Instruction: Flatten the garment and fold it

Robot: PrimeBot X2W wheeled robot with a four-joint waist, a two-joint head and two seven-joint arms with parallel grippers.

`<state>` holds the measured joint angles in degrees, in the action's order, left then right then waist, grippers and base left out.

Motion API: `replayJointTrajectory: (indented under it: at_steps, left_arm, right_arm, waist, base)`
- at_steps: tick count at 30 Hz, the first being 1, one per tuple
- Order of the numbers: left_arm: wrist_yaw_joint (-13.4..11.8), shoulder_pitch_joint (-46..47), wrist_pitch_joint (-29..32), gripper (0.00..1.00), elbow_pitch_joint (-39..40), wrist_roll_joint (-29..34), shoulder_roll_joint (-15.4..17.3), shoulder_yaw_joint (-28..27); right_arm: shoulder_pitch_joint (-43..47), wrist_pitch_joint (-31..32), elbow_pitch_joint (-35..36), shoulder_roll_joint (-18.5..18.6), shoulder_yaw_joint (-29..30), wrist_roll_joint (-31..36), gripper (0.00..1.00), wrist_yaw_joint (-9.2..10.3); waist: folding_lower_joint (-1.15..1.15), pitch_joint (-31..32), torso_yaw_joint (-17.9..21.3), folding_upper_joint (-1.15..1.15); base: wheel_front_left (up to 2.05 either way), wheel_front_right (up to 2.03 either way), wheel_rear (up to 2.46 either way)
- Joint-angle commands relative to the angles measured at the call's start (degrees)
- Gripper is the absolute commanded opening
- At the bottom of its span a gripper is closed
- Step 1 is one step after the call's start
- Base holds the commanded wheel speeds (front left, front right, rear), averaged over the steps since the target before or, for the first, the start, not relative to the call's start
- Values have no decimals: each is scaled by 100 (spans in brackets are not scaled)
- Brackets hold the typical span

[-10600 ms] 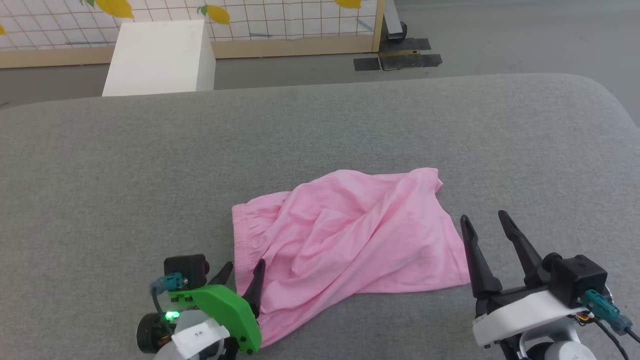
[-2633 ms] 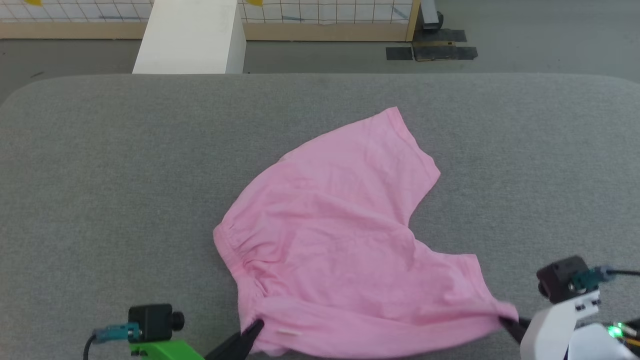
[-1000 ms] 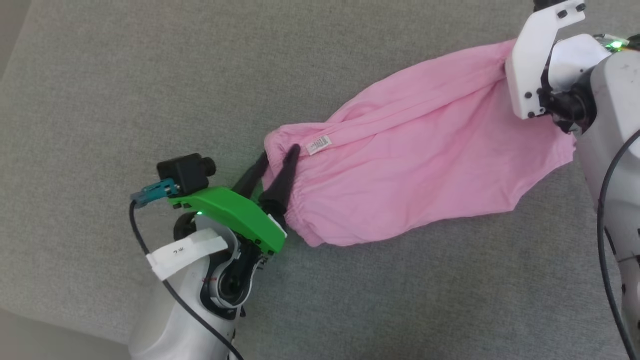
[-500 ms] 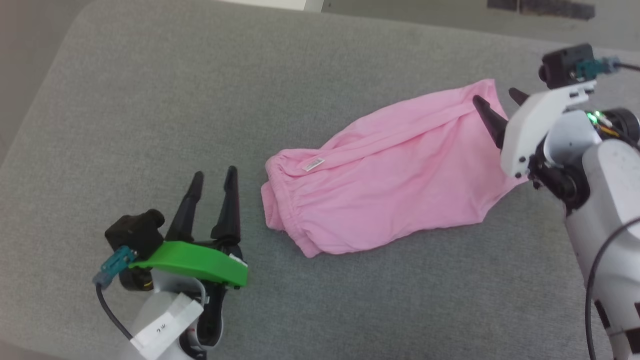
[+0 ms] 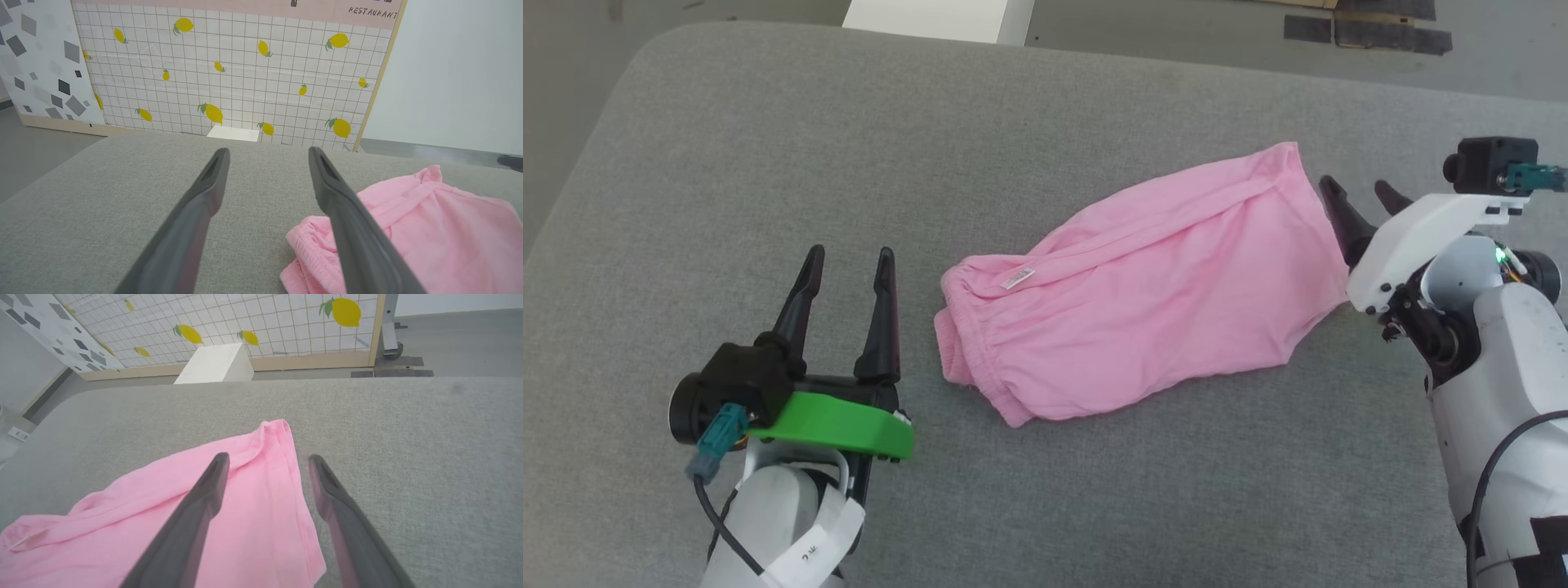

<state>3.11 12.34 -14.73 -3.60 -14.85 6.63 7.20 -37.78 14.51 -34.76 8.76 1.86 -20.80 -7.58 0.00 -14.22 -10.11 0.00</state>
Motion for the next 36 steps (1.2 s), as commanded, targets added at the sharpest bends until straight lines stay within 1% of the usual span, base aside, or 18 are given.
replayJointTrajectory:
  at_steps: [1,4,10,13,17,21,22,23,24,26,31,36]
  left_arm:
    - [72,-58,-26,100,28,115,-66,-78]
    - [156,-89,-26,100,58,232,-167,-203]
    - [265,-70,-26,100,43,343,-299,-375]
    - [297,-65,-27,100,22,355,-336,-428]
    - [327,-71,-27,100,3,365,-360,-463]
    - [344,-90,-27,100,-8,361,-370,-487]
    - [348,-95,-27,100,-14,361,-371,-492]
    - [351,-100,-27,100,-15,354,-372,-496]
    - [353,-105,-27,100,-14,333,-372,-494]
    - [348,-110,-27,100,-12,306,-373,-489]
    - [313,-135,-27,100,-23,284,-374,-479]
    - [276,-242,-27,100,-41,279,-374,-535]
  right_arm:
    - [-120,-27,-150,-60,148,88,100,9]
    - [-311,40,-507,-152,425,314,100,9]
    - [-774,443,-1272,-249,930,971,100,9]
    - [-994,846,-1657,-283,1176,1416,100,9]
    - [-1205,1491,-2013,-352,1261,1930,100,9]
    - [-1334,2025,-2200,-425,1218,2129,100,9]
    - [-1356,2153,-2236,-446,1203,2128,82,9]
    - [-1371,2226,-2251,-461,1189,2117,46,9]
    - [-1385,2270,-2247,-476,1173,2099,33,9]
    - [-1390,2285,-2213,-495,1102,2064,0,9]
    - [-1293,2082,-2065,-511,1059,1919,0,9]
    - [-1092,1817,-1918,-448,1017,1720,0,9]
  waist:
    - [0,-78,-27,0]
    - [0,-176,-66,0]
    - [0,-322,-162,0]
    - [0,-357,-206,0]
    - [0,-384,-249,0]
    - [0,-389,-278,0]
    - [0,-386,-282,0]
    - [0,-382,-283,0]
    - [0,-380,-284,0]
    - [0,-381,-284,0]
    - [0,-317,-242,0]
    - [0,-100,-100,0]
  base:
    - [0,0,0]
    - [0,0,0]
    - [0,0,0]
    - [0,0,0]
    - [0,0,0]
    - [0,0,0]
    - [0,0,0]
    - [0,0,0]
    - [0,0,0]
    - [0,0,0]
    - [0,0,0]
    - [0,0,0]
